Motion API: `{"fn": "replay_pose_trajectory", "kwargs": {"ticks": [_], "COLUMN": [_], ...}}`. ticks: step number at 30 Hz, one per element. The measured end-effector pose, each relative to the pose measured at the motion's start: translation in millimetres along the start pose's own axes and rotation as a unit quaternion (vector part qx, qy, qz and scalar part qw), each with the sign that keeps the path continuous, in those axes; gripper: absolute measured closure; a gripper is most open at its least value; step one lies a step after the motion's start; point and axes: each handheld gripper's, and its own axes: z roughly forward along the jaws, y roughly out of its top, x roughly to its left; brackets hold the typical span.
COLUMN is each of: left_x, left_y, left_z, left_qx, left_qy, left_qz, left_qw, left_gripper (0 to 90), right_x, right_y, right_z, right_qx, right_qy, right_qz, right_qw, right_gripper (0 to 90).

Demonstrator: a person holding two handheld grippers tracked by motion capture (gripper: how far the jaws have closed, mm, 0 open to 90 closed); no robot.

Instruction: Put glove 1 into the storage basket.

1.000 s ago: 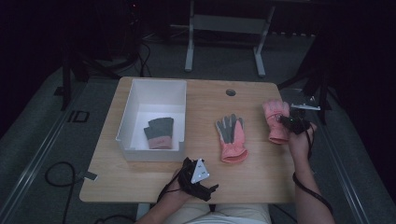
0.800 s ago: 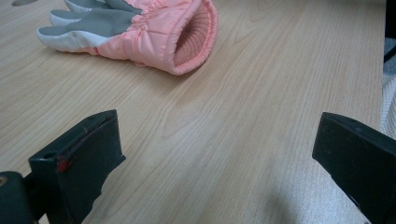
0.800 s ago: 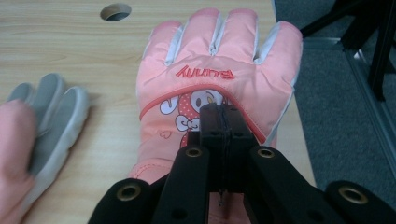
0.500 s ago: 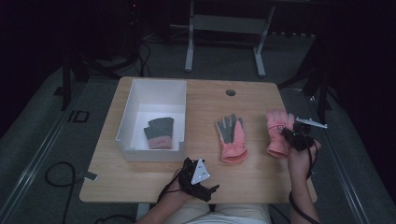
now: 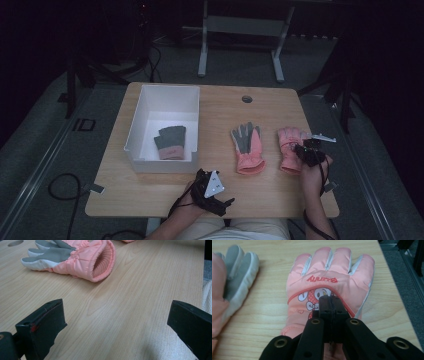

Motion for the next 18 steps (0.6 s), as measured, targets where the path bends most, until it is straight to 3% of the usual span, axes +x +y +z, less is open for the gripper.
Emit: {"fn": "replay_pose_trajectory", "kwargs": {"ticks": [10,14,18], "left_x": [-2.4,-2.5,-3.2], "left_y": [-0.5,-0.6,-0.5], "left_z": [1.2,0.9,1.5], "left_qx": [0.003,0.003,0.003], "left_qy": [-0.004,-0.004,-0.004], "left_qz": [0.002,-0.001,0.000], "left_qw": [1.0000,1.0000,1.0000], "left_gripper": [1.1,1.1,1.1], "right_x": [-4.9,-10.5,-15.9], "right_y": [-1.6,4.7,12.5], "right_z": [7.7,-1.4,-11.8], "right_qx": [0.012,0.007,0.004], "right_qy": [0.022,0.043,0.068], "right_qz": [-0.021,-0.047,-0.095], "right_qw": [0.9995,0.9979,0.9931], "right_gripper": [85.9,75.4,68.8]}}
